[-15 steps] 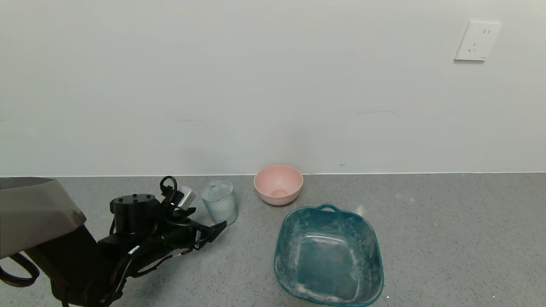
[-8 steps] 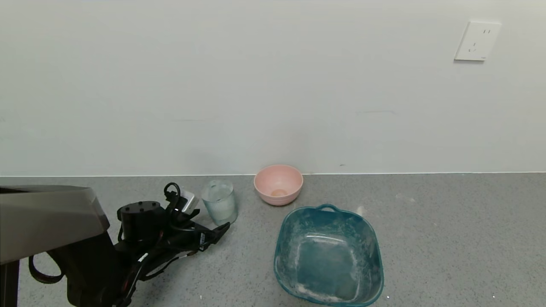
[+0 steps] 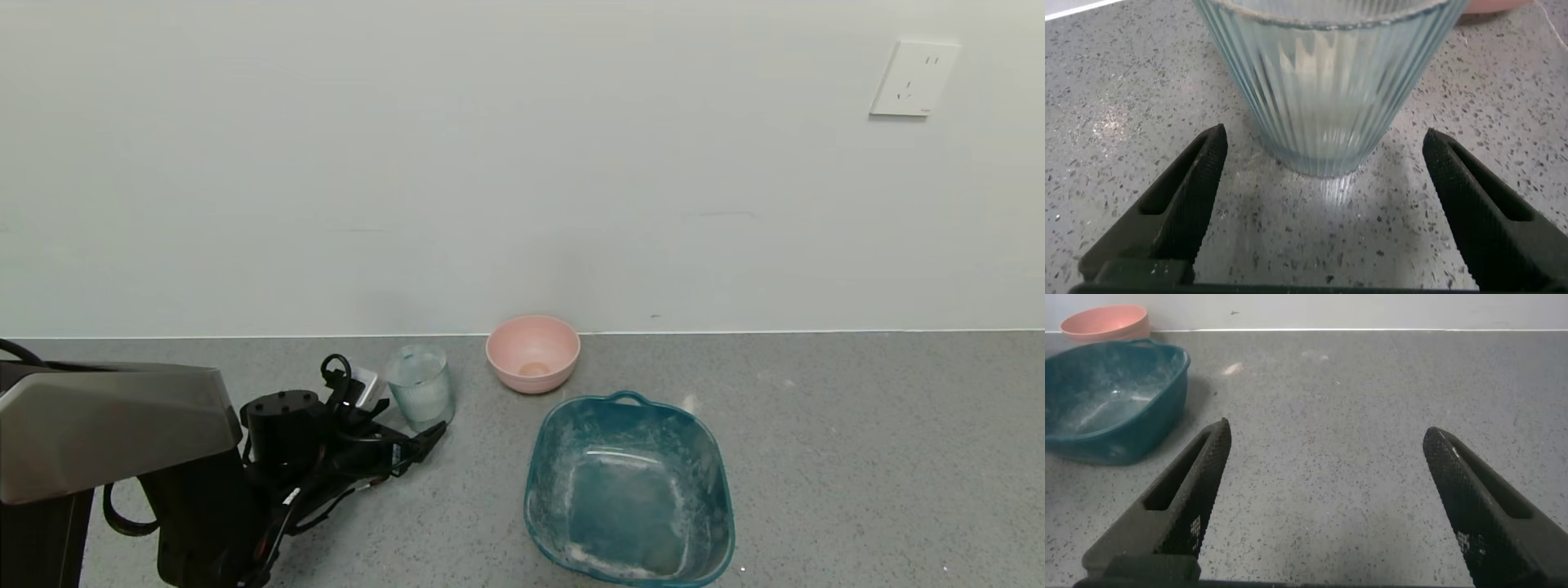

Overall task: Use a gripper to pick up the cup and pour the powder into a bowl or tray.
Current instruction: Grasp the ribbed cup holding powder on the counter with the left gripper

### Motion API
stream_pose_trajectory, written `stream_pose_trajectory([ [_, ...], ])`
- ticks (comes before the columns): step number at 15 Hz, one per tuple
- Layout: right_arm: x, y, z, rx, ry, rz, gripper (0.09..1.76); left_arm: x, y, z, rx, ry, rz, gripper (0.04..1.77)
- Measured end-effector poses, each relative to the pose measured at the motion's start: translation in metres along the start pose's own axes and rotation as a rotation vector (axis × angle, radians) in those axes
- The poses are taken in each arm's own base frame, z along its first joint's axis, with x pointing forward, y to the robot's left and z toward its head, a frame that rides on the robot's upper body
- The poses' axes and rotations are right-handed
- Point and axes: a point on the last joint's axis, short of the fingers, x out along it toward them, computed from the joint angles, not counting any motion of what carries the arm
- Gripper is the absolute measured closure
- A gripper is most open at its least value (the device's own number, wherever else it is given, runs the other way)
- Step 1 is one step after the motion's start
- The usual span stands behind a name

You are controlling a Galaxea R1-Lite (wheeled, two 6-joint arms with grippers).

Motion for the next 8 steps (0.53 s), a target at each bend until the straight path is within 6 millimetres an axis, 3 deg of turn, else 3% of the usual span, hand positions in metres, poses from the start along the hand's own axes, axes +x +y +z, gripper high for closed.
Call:
stream_pose_trajectory([
  [8,0.000,0.000,0.000,0.000,0.000,0.000,0.14,0.017,0.001,0.009,-0.003,-0.048,0.014,0.09],
])
